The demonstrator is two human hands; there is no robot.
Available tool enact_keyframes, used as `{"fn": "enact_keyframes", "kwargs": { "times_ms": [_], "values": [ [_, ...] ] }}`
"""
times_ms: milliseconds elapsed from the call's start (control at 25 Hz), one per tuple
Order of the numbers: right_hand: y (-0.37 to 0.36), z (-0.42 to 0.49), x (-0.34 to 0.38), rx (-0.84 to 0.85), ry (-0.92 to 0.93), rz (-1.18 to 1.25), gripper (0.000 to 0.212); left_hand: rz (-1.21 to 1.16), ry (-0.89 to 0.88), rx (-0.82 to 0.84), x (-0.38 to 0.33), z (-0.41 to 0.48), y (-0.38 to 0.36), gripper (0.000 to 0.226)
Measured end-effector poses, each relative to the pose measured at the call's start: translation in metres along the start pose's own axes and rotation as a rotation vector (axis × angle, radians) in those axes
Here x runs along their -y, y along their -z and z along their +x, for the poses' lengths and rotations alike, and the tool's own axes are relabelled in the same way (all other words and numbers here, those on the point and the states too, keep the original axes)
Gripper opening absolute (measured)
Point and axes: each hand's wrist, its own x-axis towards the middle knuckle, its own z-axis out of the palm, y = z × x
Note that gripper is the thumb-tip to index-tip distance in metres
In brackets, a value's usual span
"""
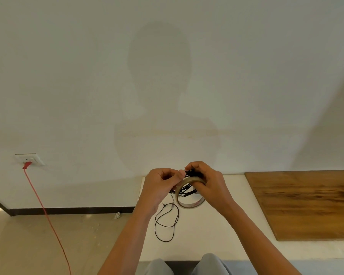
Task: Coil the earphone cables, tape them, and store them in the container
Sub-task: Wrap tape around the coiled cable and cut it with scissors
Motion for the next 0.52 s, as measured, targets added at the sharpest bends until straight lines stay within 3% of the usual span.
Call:
{"fn": "enact_keyframes", "kwargs": {
  "times_ms": [160,360,520],
  "values": [
    [0.005,0.003,-0.002,0.05,0.0,-0.059,0.042,0.091,-0.007,0.14,-0.003,0.004,0.008,0.009],
    [0.006,0.004,-0.008,0.133,-0.014,-0.092,0.045,0.394,-0.029,0.104,0.003,0.011,0.007,0.009],
    [0.008,-0.003,-0.027,0.068,-0.125,0.003,0.052,0.166,0.167,0.034,0.025,0.015,0.007,0.015]
  ]
}}
